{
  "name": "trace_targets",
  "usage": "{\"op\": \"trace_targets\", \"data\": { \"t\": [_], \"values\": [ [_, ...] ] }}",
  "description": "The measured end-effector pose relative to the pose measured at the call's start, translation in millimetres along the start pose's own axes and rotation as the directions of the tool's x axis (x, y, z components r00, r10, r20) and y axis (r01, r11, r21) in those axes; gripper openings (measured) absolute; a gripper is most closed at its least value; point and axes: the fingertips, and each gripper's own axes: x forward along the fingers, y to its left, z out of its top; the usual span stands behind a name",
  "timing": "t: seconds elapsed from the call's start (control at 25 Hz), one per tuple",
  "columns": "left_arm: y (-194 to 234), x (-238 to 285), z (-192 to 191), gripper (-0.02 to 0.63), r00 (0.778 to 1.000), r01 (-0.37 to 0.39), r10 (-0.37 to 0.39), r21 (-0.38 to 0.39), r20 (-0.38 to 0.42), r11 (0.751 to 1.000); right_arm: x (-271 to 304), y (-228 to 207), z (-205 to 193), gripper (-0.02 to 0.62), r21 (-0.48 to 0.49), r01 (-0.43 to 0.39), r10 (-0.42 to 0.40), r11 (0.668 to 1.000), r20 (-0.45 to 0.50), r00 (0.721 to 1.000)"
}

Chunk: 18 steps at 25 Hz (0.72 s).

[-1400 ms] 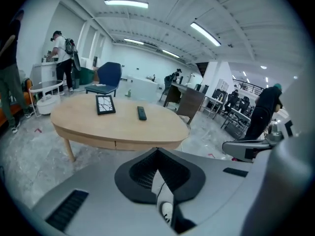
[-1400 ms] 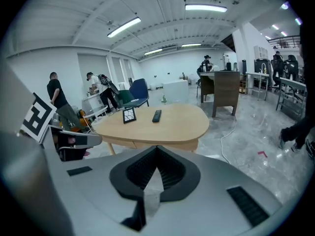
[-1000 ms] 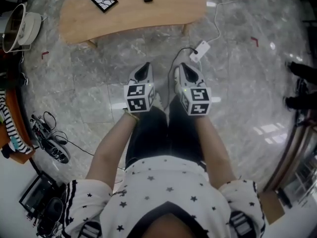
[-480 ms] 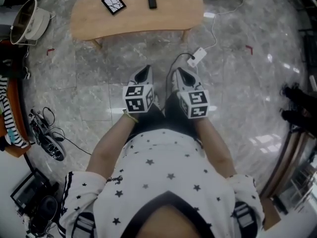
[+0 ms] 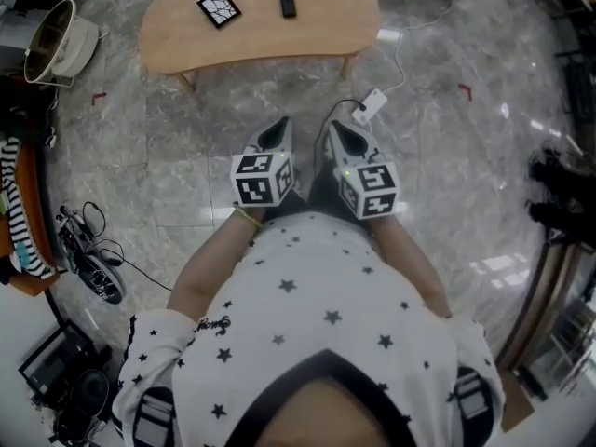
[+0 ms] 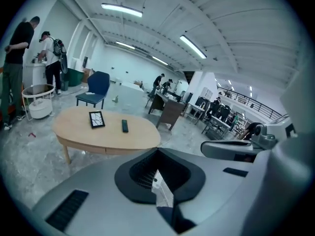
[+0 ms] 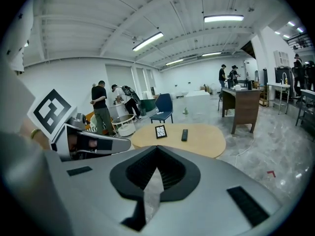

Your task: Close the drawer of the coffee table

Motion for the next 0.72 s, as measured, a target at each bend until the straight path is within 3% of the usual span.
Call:
{"op": "trace_targets", "data": {
  "t": [0.72],
  "values": [
    [3, -25, 1, 0.009, 1.000, 0.016, -0.017, 0.027, 0.022, 0.999, -16, 23, 3, 0.006, -0.011, 0.015, -0.015, 1.000, 0.043, 0.999]
  ]
}}
